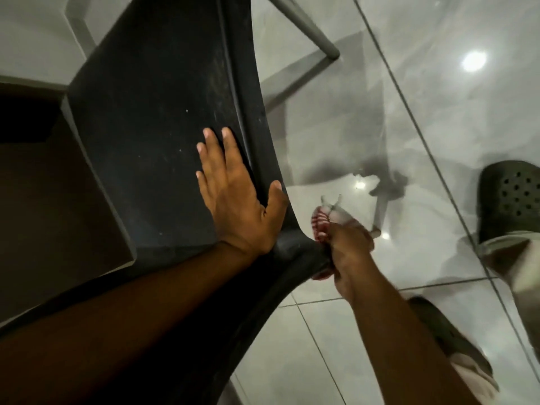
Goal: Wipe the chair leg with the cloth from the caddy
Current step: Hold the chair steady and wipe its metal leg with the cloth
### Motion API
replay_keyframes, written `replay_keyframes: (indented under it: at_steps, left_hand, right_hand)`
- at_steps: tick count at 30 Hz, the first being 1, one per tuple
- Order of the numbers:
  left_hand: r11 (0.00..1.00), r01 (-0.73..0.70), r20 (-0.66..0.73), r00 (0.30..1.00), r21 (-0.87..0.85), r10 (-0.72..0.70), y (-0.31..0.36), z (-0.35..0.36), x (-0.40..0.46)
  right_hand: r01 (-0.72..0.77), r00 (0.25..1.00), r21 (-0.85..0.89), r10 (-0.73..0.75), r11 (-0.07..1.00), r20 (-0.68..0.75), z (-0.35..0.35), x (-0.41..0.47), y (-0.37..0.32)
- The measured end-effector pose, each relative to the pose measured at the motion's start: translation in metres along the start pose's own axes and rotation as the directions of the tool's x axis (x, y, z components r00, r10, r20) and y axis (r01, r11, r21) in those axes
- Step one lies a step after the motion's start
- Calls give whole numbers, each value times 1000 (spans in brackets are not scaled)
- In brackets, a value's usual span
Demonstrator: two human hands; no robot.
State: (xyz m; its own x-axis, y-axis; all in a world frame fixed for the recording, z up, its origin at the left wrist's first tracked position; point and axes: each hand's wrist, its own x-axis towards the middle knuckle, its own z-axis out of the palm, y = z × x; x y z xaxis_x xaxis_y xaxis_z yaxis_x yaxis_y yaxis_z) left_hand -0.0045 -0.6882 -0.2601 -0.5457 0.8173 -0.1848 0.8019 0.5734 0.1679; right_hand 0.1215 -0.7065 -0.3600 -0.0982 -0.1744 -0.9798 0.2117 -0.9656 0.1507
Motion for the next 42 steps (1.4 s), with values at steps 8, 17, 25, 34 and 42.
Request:
replay_keyframes:
  at_steps: [8,17,25,34,42]
  left_hand:
    - [999,-26,-52,998,-19,25,2,-1,0]
    - [995,-87,-71,994,-53,83,1,1,-1]
    - [992,-121,-77,990,-27,119,-4,6,3]
    - [997,-64,-66,996,-49,61,-1,2,-2]
    - [994,-94,-77,993,-47,90,-2,2,0]
  right_hand:
    - [34,999,-24,-34,999,16,-10,18,-4]
    - [173,984,48,-175,984,34,-61,168,10]
    - [135,991,8,-135,991,17,-57,183,7]
    - [-67,985,55,57,996,164,-4,20,8]
    - [120,987,269,-145,956,74,-25,46,22]
